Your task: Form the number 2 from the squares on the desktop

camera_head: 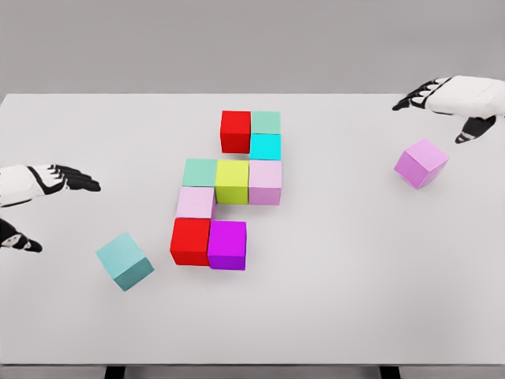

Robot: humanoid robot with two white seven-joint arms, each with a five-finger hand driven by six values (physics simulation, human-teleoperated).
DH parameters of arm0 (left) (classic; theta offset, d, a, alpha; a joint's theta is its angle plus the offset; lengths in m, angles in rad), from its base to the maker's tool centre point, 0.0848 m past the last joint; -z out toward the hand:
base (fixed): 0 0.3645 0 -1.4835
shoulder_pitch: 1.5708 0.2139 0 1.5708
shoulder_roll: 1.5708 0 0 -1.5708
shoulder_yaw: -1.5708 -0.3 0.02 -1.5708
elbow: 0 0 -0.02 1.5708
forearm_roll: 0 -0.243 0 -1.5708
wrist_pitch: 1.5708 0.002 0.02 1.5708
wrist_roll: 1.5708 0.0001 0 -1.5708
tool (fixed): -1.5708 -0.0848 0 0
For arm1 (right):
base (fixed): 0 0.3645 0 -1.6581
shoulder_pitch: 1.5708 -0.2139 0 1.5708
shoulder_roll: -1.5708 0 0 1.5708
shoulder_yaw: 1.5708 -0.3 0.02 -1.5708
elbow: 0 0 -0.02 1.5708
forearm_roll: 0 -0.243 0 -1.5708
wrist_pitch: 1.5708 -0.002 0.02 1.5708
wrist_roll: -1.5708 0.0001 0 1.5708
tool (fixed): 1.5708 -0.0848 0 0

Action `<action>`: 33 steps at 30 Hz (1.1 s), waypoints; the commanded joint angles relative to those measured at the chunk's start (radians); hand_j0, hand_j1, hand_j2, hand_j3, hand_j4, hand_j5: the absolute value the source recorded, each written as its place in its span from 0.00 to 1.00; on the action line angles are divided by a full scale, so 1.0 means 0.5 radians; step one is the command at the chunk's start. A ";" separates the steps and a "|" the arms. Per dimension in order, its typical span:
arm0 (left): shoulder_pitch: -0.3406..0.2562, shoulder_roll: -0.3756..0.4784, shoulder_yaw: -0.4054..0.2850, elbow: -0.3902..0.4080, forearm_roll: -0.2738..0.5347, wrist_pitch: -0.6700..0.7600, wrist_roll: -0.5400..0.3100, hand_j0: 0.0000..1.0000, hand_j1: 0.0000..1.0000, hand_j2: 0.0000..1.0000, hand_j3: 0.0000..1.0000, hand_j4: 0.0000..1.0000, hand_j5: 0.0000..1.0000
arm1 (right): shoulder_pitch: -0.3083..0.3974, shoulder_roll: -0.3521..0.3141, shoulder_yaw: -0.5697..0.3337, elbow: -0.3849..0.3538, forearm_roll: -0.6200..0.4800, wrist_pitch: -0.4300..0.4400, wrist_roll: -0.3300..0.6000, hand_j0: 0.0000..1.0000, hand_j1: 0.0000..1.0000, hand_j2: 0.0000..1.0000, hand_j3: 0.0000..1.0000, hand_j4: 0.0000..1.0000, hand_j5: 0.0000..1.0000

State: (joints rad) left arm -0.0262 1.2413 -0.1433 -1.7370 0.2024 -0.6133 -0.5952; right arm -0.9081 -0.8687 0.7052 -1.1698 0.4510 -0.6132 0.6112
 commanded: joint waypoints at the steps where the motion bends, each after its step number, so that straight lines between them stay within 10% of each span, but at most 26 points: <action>1: -0.003 -0.074 -0.014 -0.017 -0.015 0.005 -0.031 1.00 1.00 1.00 1.00 1.00 1.00 | 0.000 0.081 0.019 0.192 0.040 0.005 -0.001 1.00 1.00 1.00 1.00 1.00 1.00; 8: -0.401 -0.470 -0.081 0.013 -0.396 0.005 -0.031 1.00 1.00 1.00 1.00 1.00 1.00 | 0.000 0.127 0.050 0.293 0.104 0.005 -0.001 1.00 1.00 1.00 1.00 1.00 1.00; 15: -1.144 -0.372 -0.947 0.065 -0.089 0.005 -0.031 1.00 1.00 1.00 1.00 1.00 1.00 | -0.003 0.130 0.093 0.312 0.104 0.005 -0.001 1.00 1.00 1.00 1.00 1.00 1.00; 21: -1.138 -0.080 -1.039 -0.042 -0.015 0.005 -0.031 1.00 1.00 1.00 1.00 1.00 1.00 | 0.000 0.127 0.148 0.312 0.104 0.005 -0.001 1.00 1.00 1.00 1.00 1.00 1.00; 33: -1.015 -0.022 -1.198 -0.039 0.043 0.005 -0.031 1.00 1.00 1.00 1.00 1.00 1.00 | 0.000 0.222 0.216 0.385 0.104 0.005 -0.001 1.00 1.00 1.00 1.00 1.00 1.00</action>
State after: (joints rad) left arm -0.5338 1.2268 -0.7392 -1.7583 0.2137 -0.6138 -0.6112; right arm -0.9081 -0.7630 0.8072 -0.9799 0.5071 -0.6133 0.6112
